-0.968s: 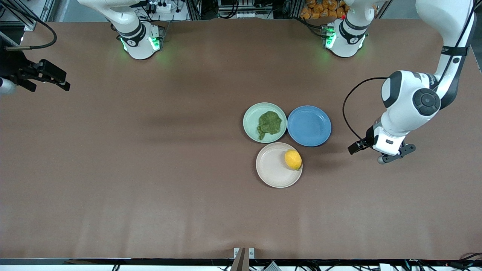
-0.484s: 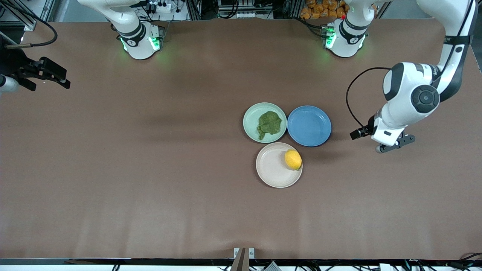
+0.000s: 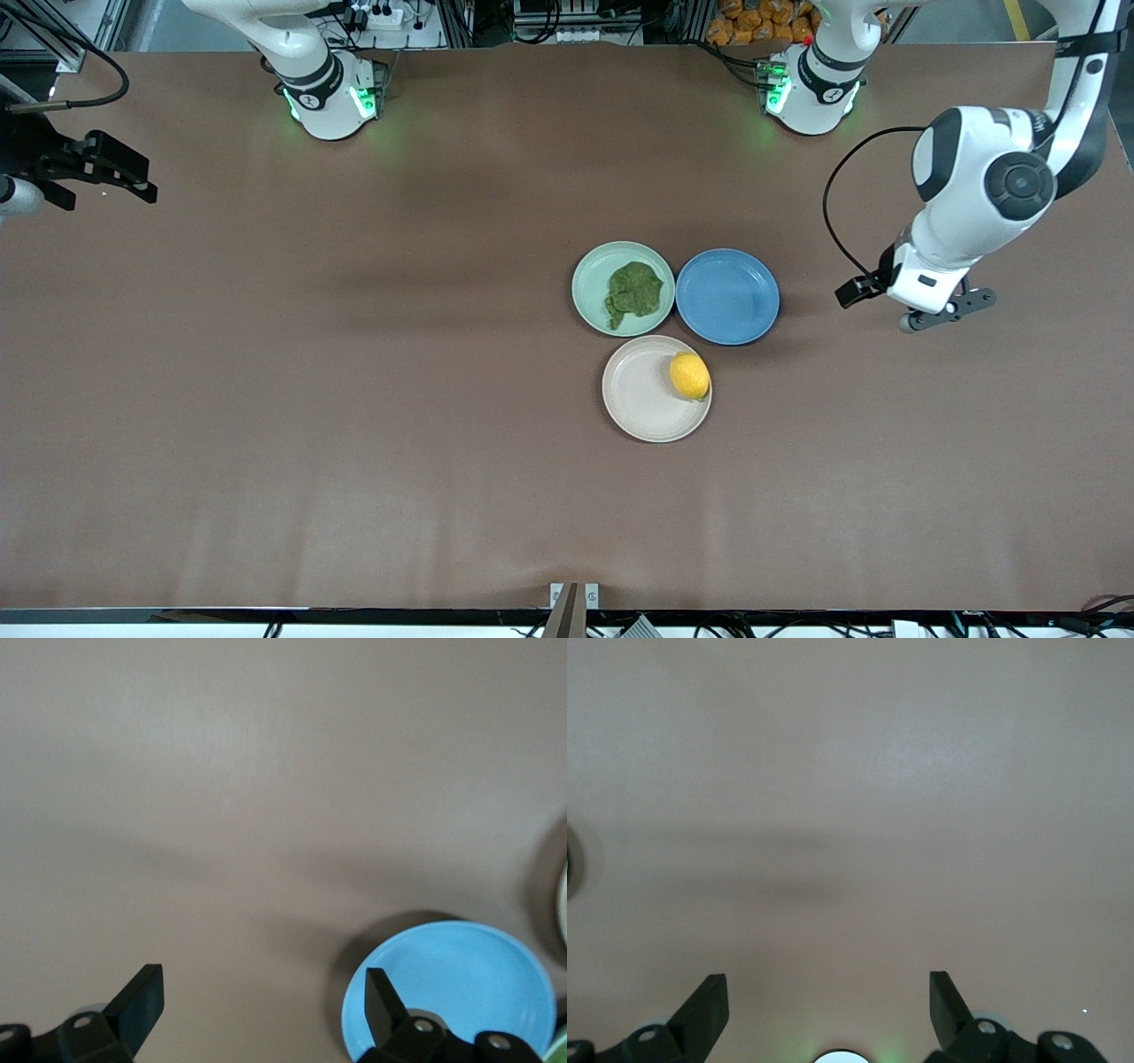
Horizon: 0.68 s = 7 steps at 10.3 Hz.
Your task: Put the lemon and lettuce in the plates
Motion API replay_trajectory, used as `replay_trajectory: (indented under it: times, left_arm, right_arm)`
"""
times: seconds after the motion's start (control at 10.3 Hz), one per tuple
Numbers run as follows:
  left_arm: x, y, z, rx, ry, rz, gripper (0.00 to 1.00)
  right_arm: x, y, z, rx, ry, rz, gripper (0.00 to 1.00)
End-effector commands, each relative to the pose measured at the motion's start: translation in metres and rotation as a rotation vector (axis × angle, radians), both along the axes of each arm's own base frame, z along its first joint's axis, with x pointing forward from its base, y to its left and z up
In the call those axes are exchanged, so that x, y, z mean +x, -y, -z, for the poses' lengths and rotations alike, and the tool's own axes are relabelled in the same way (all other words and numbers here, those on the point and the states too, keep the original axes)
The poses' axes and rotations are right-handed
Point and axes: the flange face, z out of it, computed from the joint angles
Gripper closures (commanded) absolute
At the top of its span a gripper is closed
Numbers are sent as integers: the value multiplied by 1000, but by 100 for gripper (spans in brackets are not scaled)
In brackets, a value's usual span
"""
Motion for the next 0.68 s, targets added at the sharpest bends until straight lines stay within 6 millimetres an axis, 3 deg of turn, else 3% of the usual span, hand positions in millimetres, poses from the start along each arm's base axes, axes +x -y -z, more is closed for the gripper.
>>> replay_trajectory:
  times: [0.0, 0.19, 0.39, 0.58]
  left_arm:
    - [30, 8, -63, -31, 103, 26, 0]
    - [45, 17, -110, -38, 187, 75, 0]
    - [45, 39, -151, -36, 208, 150, 0]
    - [21, 52, -193, -15, 186, 206, 0]
  right_arm:
    - [-10, 5, -8, -16, 11, -12, 0]
    - [-8, 5, -9, -16, 23, -9, 0]
    - [-7, 5, -10, -16, 31, -9, 0]
    - [-7, 9, -15, -14, 40, 0, 0]
